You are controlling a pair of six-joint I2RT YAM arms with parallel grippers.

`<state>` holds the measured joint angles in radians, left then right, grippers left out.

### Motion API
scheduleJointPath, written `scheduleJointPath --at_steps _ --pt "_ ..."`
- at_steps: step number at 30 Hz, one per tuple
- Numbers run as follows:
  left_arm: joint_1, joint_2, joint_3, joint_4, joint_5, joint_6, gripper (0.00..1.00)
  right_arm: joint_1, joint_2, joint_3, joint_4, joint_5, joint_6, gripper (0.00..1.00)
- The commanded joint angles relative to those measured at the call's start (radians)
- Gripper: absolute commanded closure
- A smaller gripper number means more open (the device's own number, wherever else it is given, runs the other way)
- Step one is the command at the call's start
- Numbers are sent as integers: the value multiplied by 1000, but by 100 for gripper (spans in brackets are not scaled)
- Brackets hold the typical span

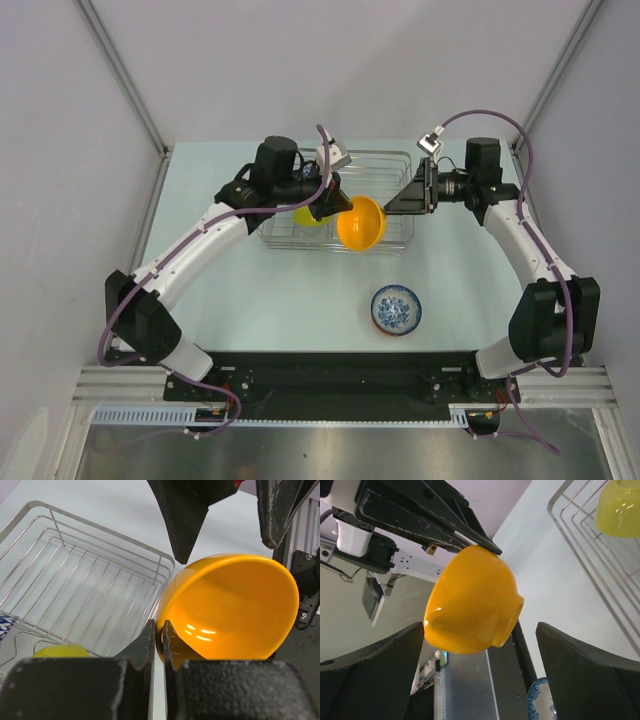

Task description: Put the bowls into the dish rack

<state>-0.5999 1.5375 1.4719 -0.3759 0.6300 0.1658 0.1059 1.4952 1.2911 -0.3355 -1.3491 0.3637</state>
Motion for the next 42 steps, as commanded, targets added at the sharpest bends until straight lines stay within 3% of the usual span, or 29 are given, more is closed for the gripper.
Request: scheduleJointPath --at_steps 1,11,32,42 --pt "5 -7 67 43 22 15 100 -6 -47 -42 182 -78 138 0" --pt "8 19 79 52 14 18 100 14 -72 -107 325 -104 270 0" --pt "14 24 97 69 -4 34 99 51 -72 -113 205 -91 178 0" --pt "14 18 73 104 -27 18 100 69 -95 -136 257 -50 256 3"
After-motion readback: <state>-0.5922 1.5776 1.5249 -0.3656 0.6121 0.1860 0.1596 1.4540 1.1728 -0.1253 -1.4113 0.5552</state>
